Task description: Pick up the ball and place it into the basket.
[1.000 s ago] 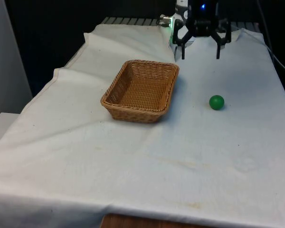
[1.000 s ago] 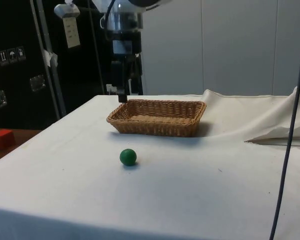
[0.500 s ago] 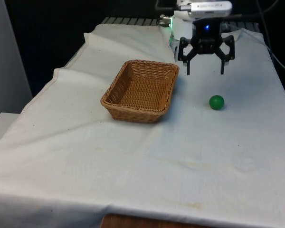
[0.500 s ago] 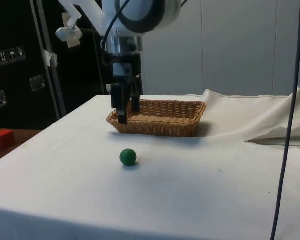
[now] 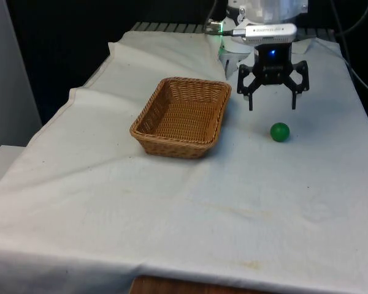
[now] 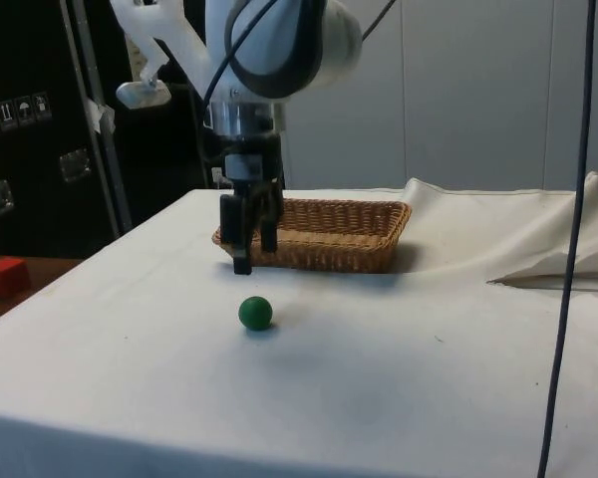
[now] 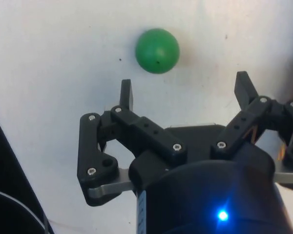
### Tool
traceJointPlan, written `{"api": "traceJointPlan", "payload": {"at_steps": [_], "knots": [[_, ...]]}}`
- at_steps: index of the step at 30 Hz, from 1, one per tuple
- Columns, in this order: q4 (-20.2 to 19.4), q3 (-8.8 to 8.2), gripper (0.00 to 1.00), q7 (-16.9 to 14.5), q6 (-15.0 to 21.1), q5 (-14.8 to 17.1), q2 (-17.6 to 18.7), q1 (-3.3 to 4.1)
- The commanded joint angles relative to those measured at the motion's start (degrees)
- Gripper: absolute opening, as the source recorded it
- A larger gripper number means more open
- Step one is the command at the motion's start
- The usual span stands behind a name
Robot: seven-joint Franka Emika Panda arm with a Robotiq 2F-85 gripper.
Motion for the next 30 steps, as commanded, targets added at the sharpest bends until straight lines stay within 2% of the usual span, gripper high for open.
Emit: {"api": "traceJointPlan", "payload": {"at_steps": [1,2,3,9,10,11,14,18,19,20,28,29,30], "knots": [[0.0,0.17,1.0,-0.17,0.29,0.34,0.23,0.0],[0.0,1.09,1.0,-1.2,1.2,2.06,0.4,-0.4],[0.0,1.32,1.0,-1.38,1.55,2.46,0.63,-0.46],[0.29,2.86,1.0,-2.12,3.95,4.76,2.75,-0.4],[0.11,1.83,1.0,-1.2,3.15,3.27,2.46,0.0],[0.34,3.09,1.0,-2.06,4.3,4.93,3.04,-0.4],[0.34,3.9,1.0,-1.95,5.67,5.39,4.07,-0.34],[0.23,4.47,1.0,-1.78,7.05,5.61,4.87,-0.29],[0.29,3.78,1.0,-1.2,6.13,4.53,4.87,0.0],[0.23,4.58,1.0,-1.66,7.33,5.56,5.04,-0.23],[0.52,5.5,1.0,-0.23,9.8,4.76,6.88,0.29],[0.29,5.44,1.0,-0.46,9.11,4.53,6.47,0.06],[0.52,5.56,1.0,-0.11,10.08,4.7,7.05,0.34]]}}
